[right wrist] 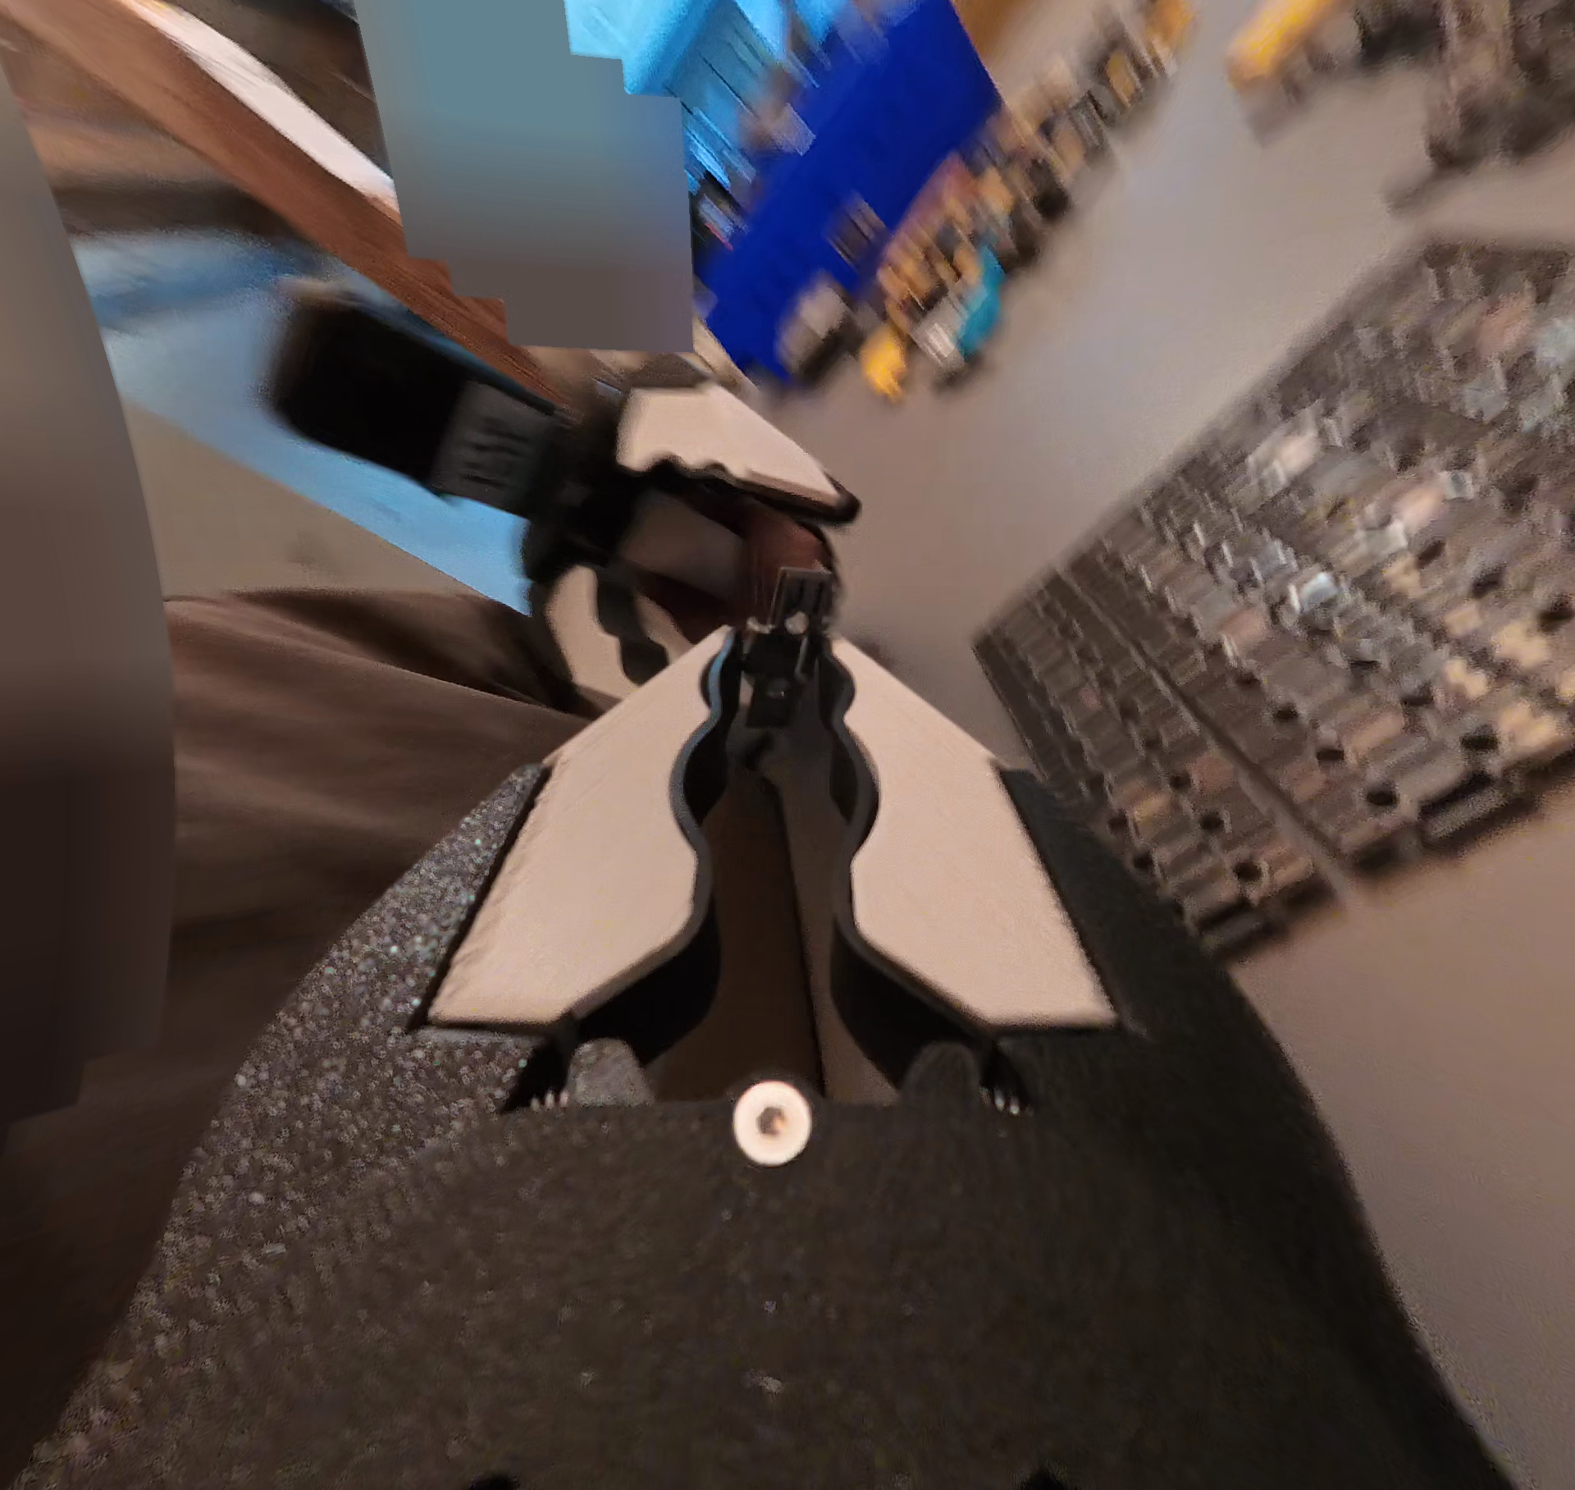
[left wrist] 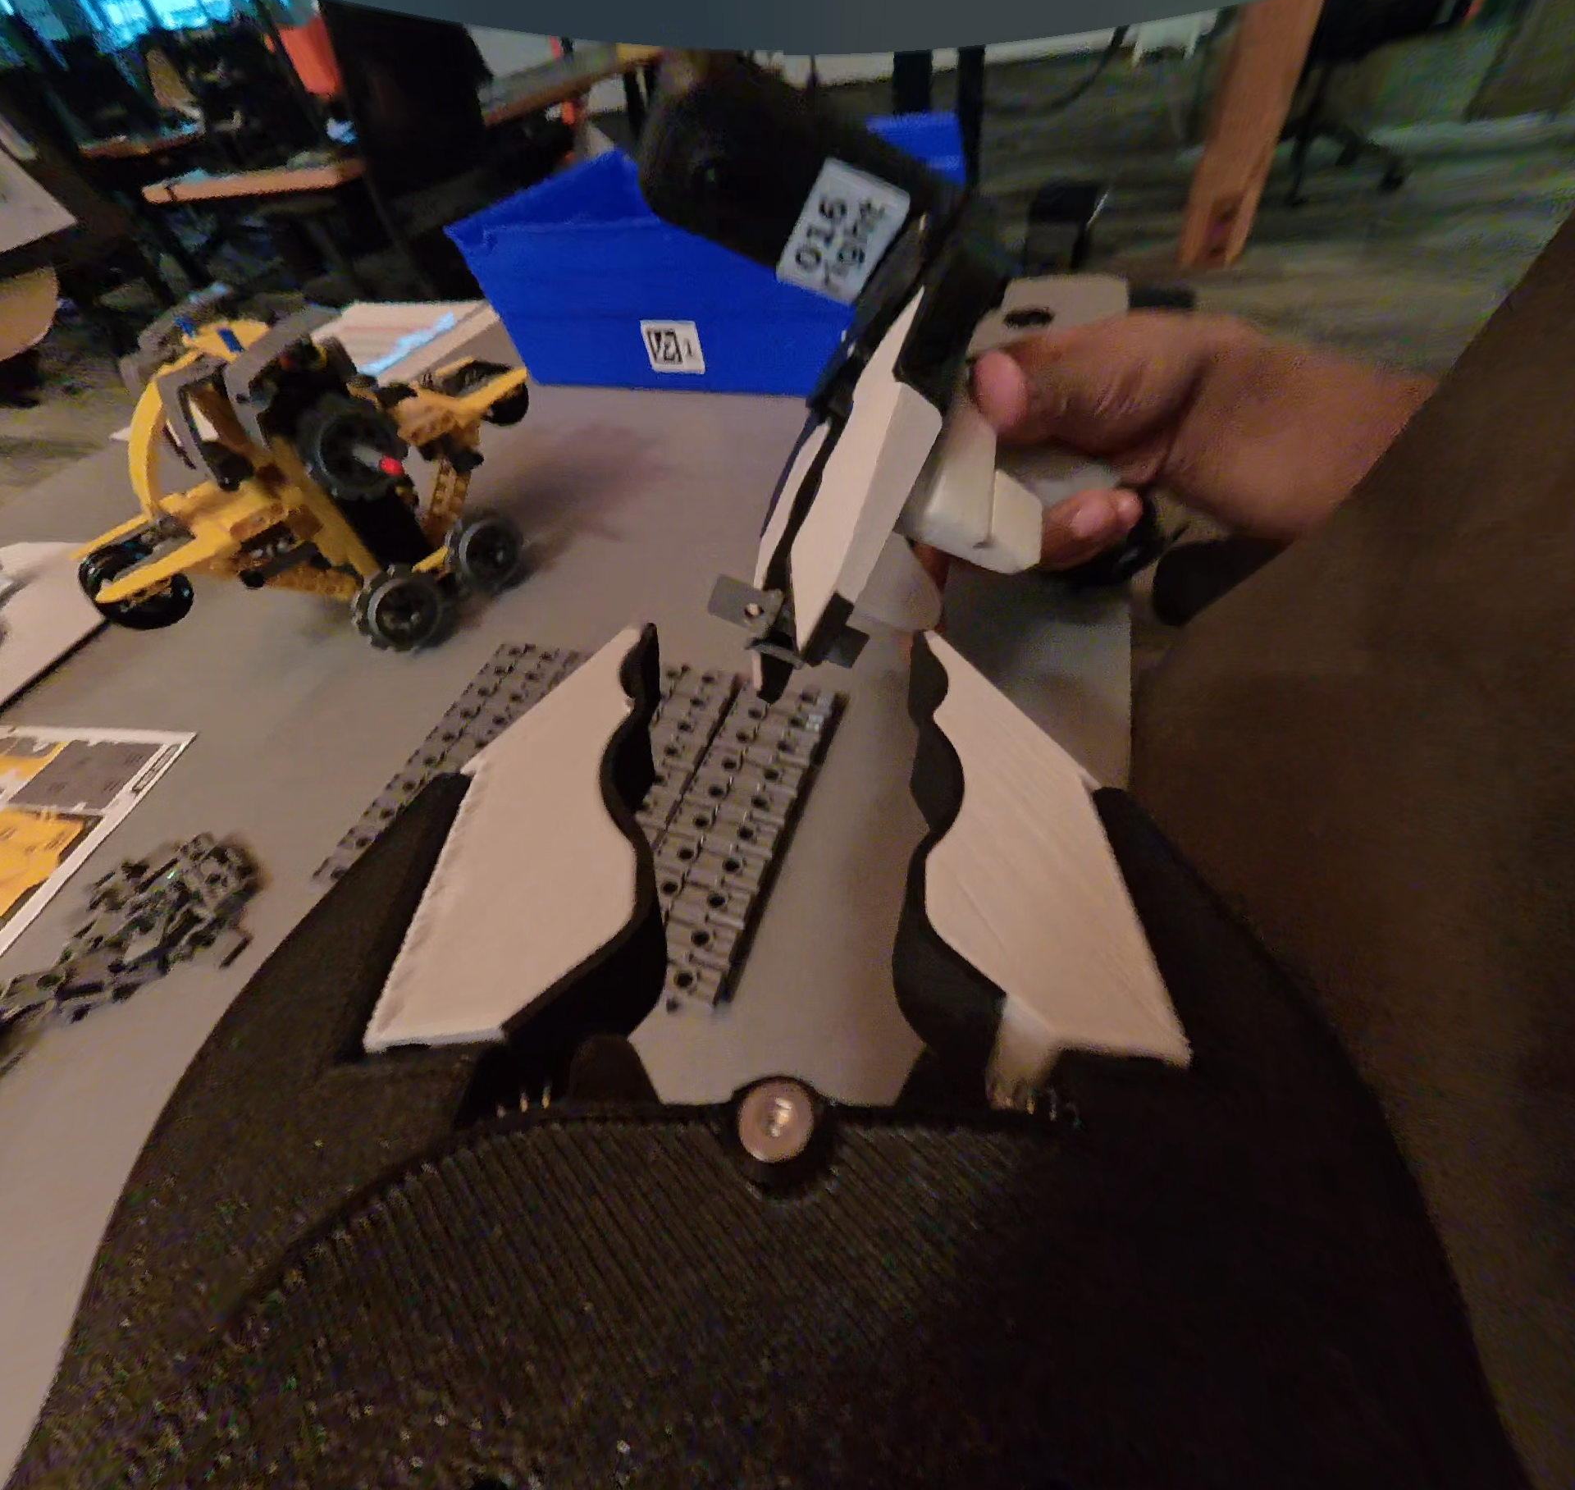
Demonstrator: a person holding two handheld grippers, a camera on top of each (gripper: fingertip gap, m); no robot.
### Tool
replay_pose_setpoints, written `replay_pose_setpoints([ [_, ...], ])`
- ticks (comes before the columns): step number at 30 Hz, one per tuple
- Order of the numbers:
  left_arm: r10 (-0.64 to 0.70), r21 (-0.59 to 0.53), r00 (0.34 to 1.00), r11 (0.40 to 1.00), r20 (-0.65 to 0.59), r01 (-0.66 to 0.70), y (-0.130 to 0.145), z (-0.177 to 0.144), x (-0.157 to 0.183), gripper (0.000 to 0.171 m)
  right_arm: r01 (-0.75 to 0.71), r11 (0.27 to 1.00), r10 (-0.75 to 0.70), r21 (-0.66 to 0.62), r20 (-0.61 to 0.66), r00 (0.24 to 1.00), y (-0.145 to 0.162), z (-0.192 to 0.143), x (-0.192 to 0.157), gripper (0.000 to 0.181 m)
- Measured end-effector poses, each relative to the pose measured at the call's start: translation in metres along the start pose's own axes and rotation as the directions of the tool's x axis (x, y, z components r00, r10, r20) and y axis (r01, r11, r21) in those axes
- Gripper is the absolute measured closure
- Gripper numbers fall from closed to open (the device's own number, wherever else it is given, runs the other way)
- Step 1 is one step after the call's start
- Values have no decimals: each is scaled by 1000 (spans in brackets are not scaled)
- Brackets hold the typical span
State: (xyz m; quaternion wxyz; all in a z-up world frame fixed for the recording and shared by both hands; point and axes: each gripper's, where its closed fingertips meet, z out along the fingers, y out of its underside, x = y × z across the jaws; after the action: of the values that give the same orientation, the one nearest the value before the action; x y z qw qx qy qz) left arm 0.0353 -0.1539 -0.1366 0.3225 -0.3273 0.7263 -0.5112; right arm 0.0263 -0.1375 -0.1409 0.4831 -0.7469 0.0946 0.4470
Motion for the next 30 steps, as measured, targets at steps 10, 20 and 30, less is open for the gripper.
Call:
replay_pose_setpoints([
  [10, 154, -367, 988, 919, -9, -147, 68, -6, 14, 124, -29, 955, -80, -295, -350, 933, 48, 31, 35, 163],
  [20, 46, -467, 999, 883, 12, -35, 97, -23, 12, 133, -11, 934, -128, -357, -363, 923, 62, 44, 35, 154],
  [30, 8, -488, 1000, 873, -12, -13, 101, -36, 12, 130, 74, 950, -176, -304, -325, 929, 45, 24, 28, 143],
])
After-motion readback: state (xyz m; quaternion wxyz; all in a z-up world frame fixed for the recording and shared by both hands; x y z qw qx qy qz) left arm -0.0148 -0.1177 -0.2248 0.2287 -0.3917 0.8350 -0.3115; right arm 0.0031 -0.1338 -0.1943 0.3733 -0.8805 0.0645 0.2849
